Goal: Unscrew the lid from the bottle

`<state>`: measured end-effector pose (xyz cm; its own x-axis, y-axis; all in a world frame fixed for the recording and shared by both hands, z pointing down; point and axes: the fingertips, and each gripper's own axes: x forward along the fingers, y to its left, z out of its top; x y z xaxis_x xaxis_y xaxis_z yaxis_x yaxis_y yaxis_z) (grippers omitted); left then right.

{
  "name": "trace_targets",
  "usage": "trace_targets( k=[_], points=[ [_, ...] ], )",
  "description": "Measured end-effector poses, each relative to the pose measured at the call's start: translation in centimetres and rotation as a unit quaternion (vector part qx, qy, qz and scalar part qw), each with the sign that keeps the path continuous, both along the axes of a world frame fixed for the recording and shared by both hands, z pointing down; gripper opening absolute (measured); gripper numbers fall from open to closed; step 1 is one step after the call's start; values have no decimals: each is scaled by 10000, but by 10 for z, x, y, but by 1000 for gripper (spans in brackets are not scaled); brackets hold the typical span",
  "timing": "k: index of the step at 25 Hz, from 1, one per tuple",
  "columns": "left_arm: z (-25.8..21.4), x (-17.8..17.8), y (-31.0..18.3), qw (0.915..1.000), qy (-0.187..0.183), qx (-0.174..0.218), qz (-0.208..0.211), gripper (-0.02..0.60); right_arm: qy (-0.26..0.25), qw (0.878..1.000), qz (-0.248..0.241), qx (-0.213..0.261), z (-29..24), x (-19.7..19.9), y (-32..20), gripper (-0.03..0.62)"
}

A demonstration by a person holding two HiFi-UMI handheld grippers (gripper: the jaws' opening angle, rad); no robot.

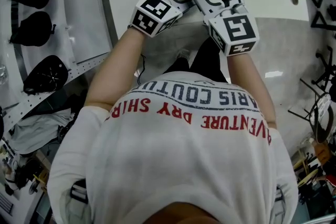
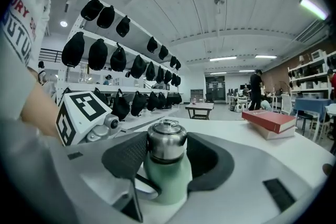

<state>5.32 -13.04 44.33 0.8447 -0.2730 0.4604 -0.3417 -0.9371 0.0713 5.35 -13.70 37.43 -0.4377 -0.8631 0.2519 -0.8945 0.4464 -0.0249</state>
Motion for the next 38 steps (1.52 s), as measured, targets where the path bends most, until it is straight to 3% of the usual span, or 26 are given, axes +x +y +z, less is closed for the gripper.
trace_targets(
  k=[10,21,28,38],
  points=[
    [-1,0,-1,10000,56,-73,12,336,135,9997,-184,64,-1,-1,-2,230],
    [1,-2,2,9992,-107,-44,380,334,308,9893,-1429,-30,2,-3,3,229],
    [2,-4,2,9979,-278,-69,576,334,452,9645,-2592,-233,1,-7,3,229],
    [2,-3,2,9956,-503,-126,784,334,571,9163,-3950,-336,-2,-11,3,229]
  ],
)
